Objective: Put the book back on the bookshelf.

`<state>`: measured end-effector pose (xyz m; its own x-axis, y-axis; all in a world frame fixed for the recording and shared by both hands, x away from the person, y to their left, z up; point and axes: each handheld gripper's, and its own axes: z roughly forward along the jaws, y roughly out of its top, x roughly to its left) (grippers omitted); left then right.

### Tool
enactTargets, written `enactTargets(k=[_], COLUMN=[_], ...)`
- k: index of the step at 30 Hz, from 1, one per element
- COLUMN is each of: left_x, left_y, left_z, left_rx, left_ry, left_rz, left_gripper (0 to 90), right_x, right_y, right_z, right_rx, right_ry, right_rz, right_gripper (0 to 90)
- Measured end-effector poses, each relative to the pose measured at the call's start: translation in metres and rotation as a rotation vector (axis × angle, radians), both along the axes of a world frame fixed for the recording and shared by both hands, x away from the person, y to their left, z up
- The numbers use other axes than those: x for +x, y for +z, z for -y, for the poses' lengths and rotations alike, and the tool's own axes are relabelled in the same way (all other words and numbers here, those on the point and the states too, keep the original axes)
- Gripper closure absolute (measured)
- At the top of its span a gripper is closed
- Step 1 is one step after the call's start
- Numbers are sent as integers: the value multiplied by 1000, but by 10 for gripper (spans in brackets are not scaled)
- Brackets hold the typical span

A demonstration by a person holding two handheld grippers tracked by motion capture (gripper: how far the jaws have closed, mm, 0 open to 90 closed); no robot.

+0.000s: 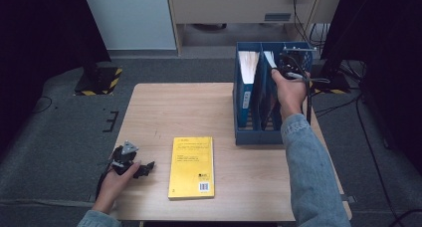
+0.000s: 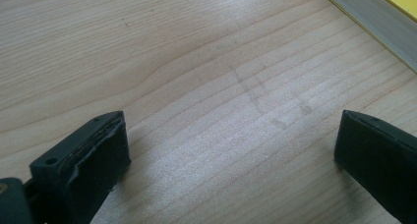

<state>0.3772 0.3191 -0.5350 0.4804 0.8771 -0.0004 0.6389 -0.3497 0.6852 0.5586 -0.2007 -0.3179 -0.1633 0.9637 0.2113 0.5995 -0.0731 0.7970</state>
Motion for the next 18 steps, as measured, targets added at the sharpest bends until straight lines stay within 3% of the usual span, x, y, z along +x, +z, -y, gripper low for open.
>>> enactTargets(k=[7, 18], left_x=[0, 0], left_y=[0, 0], left_z=[0, 0], left_rx=[0, 1], left_ry=[-2, -3], left_rz=[0, -2], left_gripper=[0, 0], right_x=[8, 16], right_y=[-2, -9], right_z=[-3, -8], right_rx=[-28, -65], right_ry=[-24, -17], right_rz=[30, 28], right_gripper=[731, 730])
